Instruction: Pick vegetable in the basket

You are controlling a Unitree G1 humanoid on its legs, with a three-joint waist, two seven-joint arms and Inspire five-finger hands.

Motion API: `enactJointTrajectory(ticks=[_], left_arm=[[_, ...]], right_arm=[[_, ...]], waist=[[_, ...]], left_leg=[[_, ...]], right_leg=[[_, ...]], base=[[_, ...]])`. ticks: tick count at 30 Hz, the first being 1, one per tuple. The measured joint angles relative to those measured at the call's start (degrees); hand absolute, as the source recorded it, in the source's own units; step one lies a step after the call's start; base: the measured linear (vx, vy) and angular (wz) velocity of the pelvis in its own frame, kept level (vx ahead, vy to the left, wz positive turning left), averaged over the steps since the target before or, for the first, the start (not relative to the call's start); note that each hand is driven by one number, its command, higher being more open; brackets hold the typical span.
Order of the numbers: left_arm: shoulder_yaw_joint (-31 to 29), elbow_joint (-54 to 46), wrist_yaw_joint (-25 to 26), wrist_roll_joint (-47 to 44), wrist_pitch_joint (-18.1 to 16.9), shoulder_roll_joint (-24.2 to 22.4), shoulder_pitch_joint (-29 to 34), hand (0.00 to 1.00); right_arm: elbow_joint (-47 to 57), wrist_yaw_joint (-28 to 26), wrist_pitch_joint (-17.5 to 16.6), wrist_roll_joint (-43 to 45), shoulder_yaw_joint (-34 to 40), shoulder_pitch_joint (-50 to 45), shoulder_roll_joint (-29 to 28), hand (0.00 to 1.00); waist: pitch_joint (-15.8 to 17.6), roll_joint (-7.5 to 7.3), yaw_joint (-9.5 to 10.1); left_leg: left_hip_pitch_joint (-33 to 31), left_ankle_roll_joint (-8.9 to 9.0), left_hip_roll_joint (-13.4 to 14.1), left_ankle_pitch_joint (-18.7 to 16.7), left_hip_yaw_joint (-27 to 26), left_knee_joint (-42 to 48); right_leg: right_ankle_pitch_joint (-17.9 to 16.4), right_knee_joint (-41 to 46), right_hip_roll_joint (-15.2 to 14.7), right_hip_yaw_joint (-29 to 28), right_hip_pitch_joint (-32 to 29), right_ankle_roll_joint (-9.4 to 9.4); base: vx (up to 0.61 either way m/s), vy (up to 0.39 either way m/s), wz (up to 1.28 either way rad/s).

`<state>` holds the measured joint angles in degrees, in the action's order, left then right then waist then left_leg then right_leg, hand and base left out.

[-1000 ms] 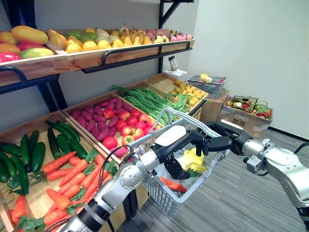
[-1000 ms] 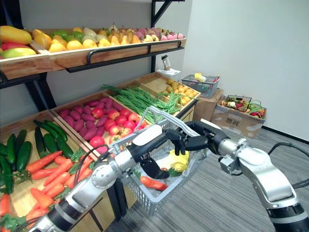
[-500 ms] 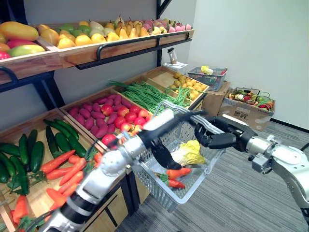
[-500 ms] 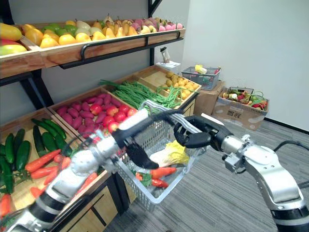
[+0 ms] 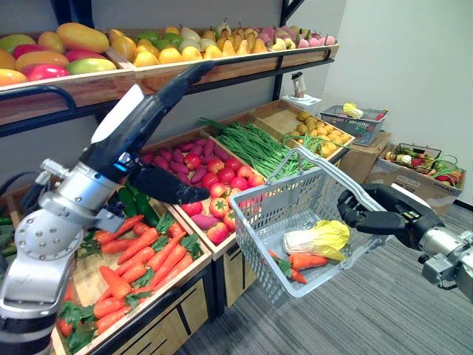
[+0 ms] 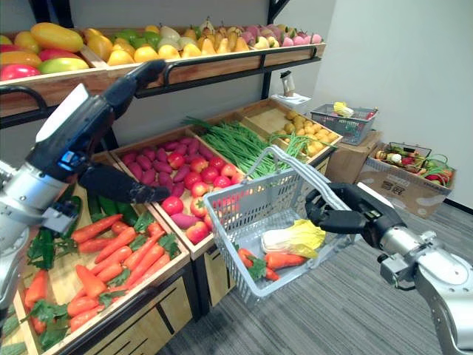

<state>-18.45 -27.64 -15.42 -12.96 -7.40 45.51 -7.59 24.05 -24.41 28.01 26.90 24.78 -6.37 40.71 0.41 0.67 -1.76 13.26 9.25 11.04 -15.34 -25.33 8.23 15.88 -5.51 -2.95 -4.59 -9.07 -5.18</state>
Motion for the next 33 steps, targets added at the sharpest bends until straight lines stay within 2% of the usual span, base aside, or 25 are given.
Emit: enactJointTrajectory(ticks=[4,7,9,11,12,13,16,20,22,24,25,26,27,28,29,30,33], left_arm=[[-7.72,1.32,0.80,-1.60,0.34,-6.67,7.13,1.00],[-15.46,4.35,3.46,-3.61,0.42,-13.92,13.51,1.00],[-19.39,7.51,5.22,-5.14,0.43,-17.20,15.78,1.00],[-24.07,11.95,7.68,-5.13,0.44,-20.25,17.92,1.00],[-27.08,15.12,10.55,-3.28,0.45,-21.76,19.47,1.00],[-29.59,18.22,13.75,-0.54,0.63,-22.88,20.66,1.00],[-35.23,23.05,18.54,-0.54,2.49,-27.15,22.10,1.00],[-38.49,25.74,25.03,-0.54,3.14,-32.61,23.17,1.00],[-40.32,27.07,26.86,-6.26,3.07,-34.88,23.58,1.00],[-43.13,30.26,27.67,-17.42,1.64,-37.71,23.48,1.00],[-44.27,31.96,29.58,-21.74,0.04,-39.77,23.57,1.00],[-45.30,32.94,32.28,-23.74,-1.37,-41.48,23.59,1.00],[-46.77,34.69,36.27,-26.29,-3.73,-43.67,23.61,1.00],[-47.84,35.40,38.67,-28.07,-5.03,-45.12,23.56,1.00],[-48.76,36.44,40.69,-29.54,-6.48,-46.64,23.51,1.00],[-49.85,37.86,43.34,-30.94,-7.90,-48.72,23.60,1.00],[-48.89,43.91,46.77,-34.24,-10.25,-49.20,23.61,1.00]], right_arm=[[-0.05,0.36,-0.11,0.06,3.68,-3.30,-4.14,0.00],[-2.26,1.13,-0.99,-0.05,6.04,-6.68,-7.37,0.00],[-4.75,1.88,-1.14,-0.08,7.75,-8.07,-8.61,0.00],[-8.41,2.64,-1.15,-0.48,10.59,-8.37,-10.30,0.00],[-10.65,3.55,-1.14,-1.27,12.69,-8.40,-11.38,0.00],[-12.34,5.07,-1.14,-2.16,14.58,-8.45,-12.10,0.00],[-14.06,9.11,-1.11,-2.16,19.03,-9.92,-14.17,0.00],[-14.20,12.22,-1.12,-2.13,21.72,-12.32,-18.08,0.00],[-14.21,13.98,-1.33,-2.10,21.78,-13.23,-21.33,0.00],[-14.31,16.13,-2.84,-2.84,21.84,-14.33,-26.00,0.00],[-14.40,17.18,-3.91,-4.79,21.82,-14.97,-28.76,0.00],[-14.90,18.03,-4.19,-5.49,21.78,-15.10,-30.60,0.00],[-15.34,19.58,-4.24,-6.29,21.55,-15.57,-32.67,0.00],[-16.04,20.68,-4.25,-6.54,21.22,-16.38,-33.78,0.00],[-17.23,21.77,-4.25,-6.53,20.95,-16.96,-34.47,0.00],[-19.00,23.59,-4.26,-6.20,20.33,-17.06,-35.33,0.00],[-23.26,27.35,-4.38,1.06,17.71,-17.83,-37.72,0.00]], waist=[[-0.01,0.01,0.34],[-0.11,-0.03,0.55],[-0.16,-0.05,1.20],[-0.19,-0.07,1.67],[-0.20,-0.07,1.71],[-0.24,0.00,1.91],[-0.59,0.09,2.73],[-1.43,-0.69,3.08],[-2.01,-1.39,3.18],[-2.33,-1.65,3.16],[-2.27,-1.52,3.23],[-2.15,-0.73,3.37],[-2.19,0.45,3.45],[-2.08,0.37,3.42],[-2.25,0.38,3.49],[-2.77,1.32,4.11],[-2.54,1.65,4.66]], left_leg=[[-0.92,-1.06,-0.32,0.65,1.88,-0.01],[-1.82,-2.32,-0.55,1.42,3.97,-0.54],[-2.13,-2.83,-0.60,1.73,4.32,-1.20],[-2.43,-3.43,-0.69,2.09,4.78,-1.86],[-2.62,-3.80,-0.77,2.32,5.66,-2.35],[-2.71,-3.86,-0.76,2.38,6.05,-2.58],[-2.76,-3.86,-0.87,2.39,7.56,-2.57],[-2.78,-3.86,-1.20,2.38,8.96,-2.35],[-2.82,-3.89,-1.34,2.36,8.99,-2.05],[-2.88,-4.35,-1.39,1.99,9.09,-1.90],[-2.79,-5.24,-1.30,1.46,8.92,-1.91],[-2.89,-6.07,-0.79,0.97,8.54,-2.04],[-2.89,-5.69,0.91,0.63,8.65,-2.03],[-2.40,-5.45,0.64,0.48,8.95,-1.87],[-2.21,-5.58,0.90,0.38,9.12,-1.72],[-2.39,-5.43,1.02,0.60,9.11,-1.57],[-2.77,-5.09,1.01,1.41,9.29,-1.67]], right_leg=[[-0.34,-0.09,-0.78,1.23,0.01,0.14],[-1.14,-0.33,-1.34,2.78,-0.01,0.28],[-1.26,-0.35,-1.38,3.29,-0.22,0.35],[-1.35,-0.35,-1.47,3.85,-0.51,0.48],[-1.38,-0.33,-1.55,4.21,-0.65,0.56],[-1.26,-0.19,-1.54,4.38,-0.74,0.72],[-0.96,-0.07,-1.65,4.50,-0.55,0.53],[-0.99,-0.07,-2.29,5.18,0.05,0.49],[-1.21,-0.09,-2.63,5.44,0.27,0.43],[-1.87,-0.33,-2.97,6.11,0.64,0.17],[-2.61,-0.35,-3.16,7.56,0.86,0.04],[-3.72,-0.35,-3.11,8.80,0.91,-0.01],[-4.56,3.79,-2.97,10.81,0.07,0.66],[-5.73,6.71,-3.13,11.64,-0.37,0.11],[-6.04,6.66,-2.85,12.00,0.00,-0.11],[-5.82,5.81,-2.63,12.06,0.21,-0.08],[-5.59,5.00,-2.86,12.79,0.41,-0.14]], base=[[-0.04,0.007,0.20],[-0.04,-0.007,0.24],[-0.02,-0.009,0.14],[-0.01,-0.014,0.11],[0.01,-0.015,0.13],[0.02,-0.011,0.10],[0.01,0.000,0.02],[0.00,0.010,0.10],[-0.03,0.007,0.09],[-0.05,-0.001,0.14],[-0.04,-0.006,0.02],[0.00,0.000,0.00],[0.02,-0.020,0.04],[0.06,-0.022,0.11],[0.06,-0.015,0.08],[0.05,-0.027,0.01],[0.03,-0.026,0.10]])
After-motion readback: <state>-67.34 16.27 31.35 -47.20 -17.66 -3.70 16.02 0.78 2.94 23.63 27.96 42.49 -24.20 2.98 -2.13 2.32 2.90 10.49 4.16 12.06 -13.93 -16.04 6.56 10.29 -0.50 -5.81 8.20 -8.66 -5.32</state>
